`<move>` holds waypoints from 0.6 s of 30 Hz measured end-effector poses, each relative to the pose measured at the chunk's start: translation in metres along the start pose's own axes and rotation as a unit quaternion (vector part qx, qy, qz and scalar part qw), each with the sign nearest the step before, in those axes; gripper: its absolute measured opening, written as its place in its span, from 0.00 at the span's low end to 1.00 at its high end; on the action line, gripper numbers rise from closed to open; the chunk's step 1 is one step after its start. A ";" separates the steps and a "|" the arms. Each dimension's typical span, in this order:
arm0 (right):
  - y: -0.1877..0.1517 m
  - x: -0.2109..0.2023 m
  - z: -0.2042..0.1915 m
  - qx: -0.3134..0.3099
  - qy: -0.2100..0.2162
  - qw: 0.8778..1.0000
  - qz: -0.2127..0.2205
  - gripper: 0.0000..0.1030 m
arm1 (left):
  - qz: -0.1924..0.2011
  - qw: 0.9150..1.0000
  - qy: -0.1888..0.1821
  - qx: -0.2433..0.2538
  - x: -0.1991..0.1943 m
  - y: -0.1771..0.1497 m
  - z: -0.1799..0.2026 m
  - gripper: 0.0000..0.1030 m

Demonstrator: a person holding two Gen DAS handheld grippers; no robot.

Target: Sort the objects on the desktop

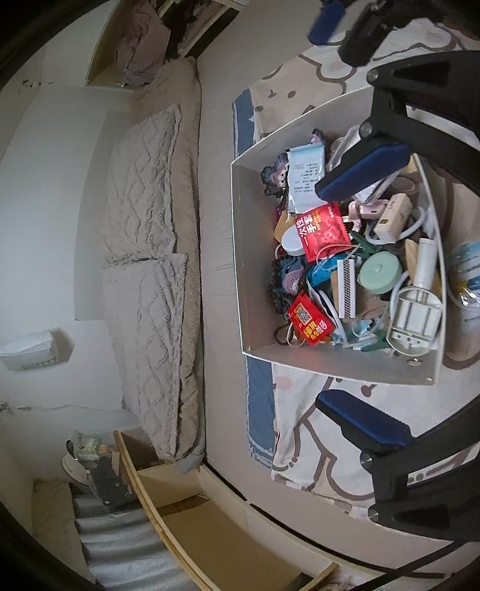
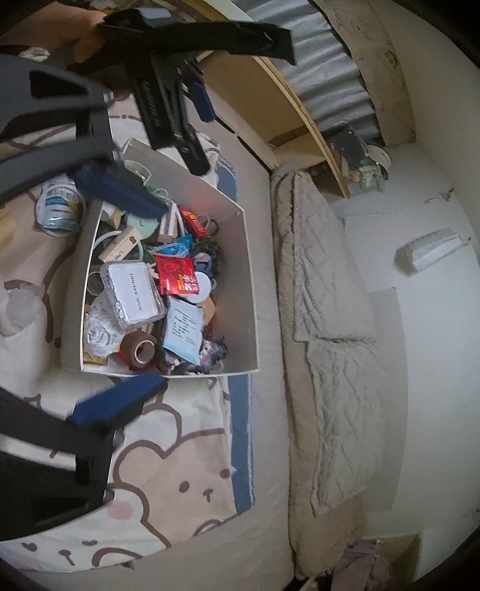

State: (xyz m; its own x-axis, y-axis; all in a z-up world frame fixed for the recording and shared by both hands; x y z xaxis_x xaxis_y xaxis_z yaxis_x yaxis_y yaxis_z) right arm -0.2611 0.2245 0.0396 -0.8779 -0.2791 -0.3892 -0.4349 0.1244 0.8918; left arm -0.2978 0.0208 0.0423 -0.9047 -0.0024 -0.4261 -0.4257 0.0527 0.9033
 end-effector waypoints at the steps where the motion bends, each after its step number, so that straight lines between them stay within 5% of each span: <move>1: 0.002 -0.003 -0.001 0.000 -0.002 1.000 0.002 0.89 | 0.001 1.000 -0.001 0.001 -0.004 -0.001 -0.001 0.99; 4: 0.005 -0.012 -0.004 -0.004 -0.013 1.000 0.012 1.00 | 0.004 1.000 -0.003 -0.001 -0.015 -0.002 -0.002 1.00; 18: 0.003 -0.048 -0.024 -0.052 -0.043 0.997 0.043 1.00 | 0.045 0.999 -0.014 -0.004 -0.085 -0.003 -0.008 1.00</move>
State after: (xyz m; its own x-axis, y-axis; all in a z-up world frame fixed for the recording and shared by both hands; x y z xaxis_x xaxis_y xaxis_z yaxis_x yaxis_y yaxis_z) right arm -0.2153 0.2158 0.0668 -0.9269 -0.1880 -0.3248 -0.3382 0.0432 0.9401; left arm -0.2198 0.0129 0.0763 -0.9381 0.0296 -0.3451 -0.3437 0.0440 0.9380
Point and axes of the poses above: each gripper's, at about its wrist camera, not at the fingertips, and x roughly the way its jaws point, z to its right, y to its top, the point moved 2 cm from there along x, roughly the way its jaws point, and after that the axes turned 14 degrees about z, right-handed, at the moved point
